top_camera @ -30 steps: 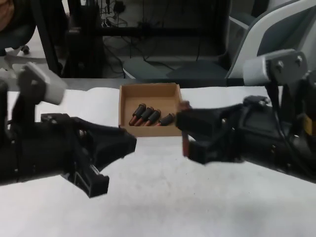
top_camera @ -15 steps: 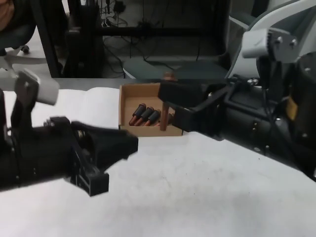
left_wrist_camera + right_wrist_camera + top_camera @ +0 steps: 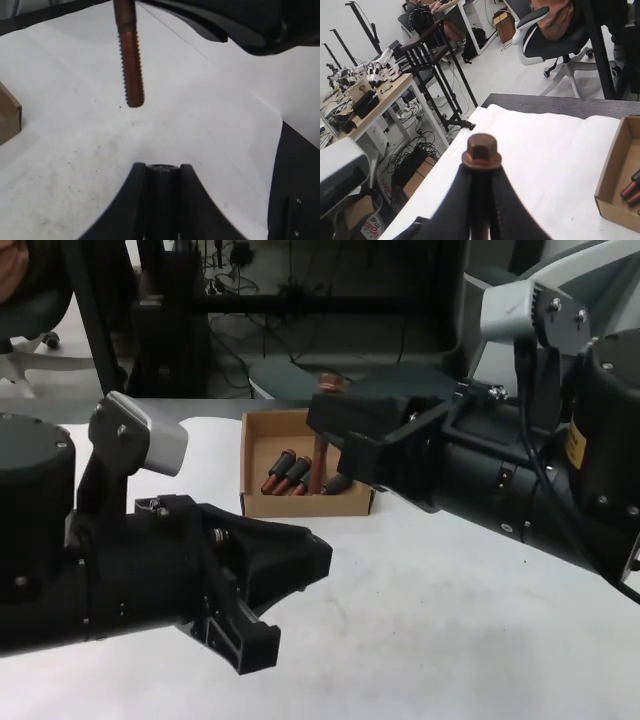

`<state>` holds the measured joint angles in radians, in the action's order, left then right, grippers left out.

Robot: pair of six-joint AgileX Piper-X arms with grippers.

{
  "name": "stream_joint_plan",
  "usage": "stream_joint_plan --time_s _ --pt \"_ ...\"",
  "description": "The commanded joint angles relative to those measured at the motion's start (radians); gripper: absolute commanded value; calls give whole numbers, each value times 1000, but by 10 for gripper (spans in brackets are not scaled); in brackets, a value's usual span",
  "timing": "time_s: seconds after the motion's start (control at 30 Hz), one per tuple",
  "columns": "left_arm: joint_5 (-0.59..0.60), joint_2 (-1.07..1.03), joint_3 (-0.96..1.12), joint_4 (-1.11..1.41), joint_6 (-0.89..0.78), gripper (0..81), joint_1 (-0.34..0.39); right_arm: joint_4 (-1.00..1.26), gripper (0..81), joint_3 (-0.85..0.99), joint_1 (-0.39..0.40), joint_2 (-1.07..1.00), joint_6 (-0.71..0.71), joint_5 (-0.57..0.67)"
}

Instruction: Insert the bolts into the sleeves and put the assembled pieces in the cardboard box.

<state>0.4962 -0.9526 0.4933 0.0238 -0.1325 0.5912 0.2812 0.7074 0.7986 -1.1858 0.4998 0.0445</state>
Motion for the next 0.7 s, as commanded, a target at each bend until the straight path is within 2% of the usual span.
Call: stream_joint_plan --time_s 0.0,0.17,0.67 --pt "-39 2 13 18 1 17 6 29 6 12 1 4 18 -7" --pt "-134 2 13 18 1 17 6 29 6 12 1 4 49 -7" --pt "-129 2 14 79 -34 17 11 22 6 12 1 4 62 -7"
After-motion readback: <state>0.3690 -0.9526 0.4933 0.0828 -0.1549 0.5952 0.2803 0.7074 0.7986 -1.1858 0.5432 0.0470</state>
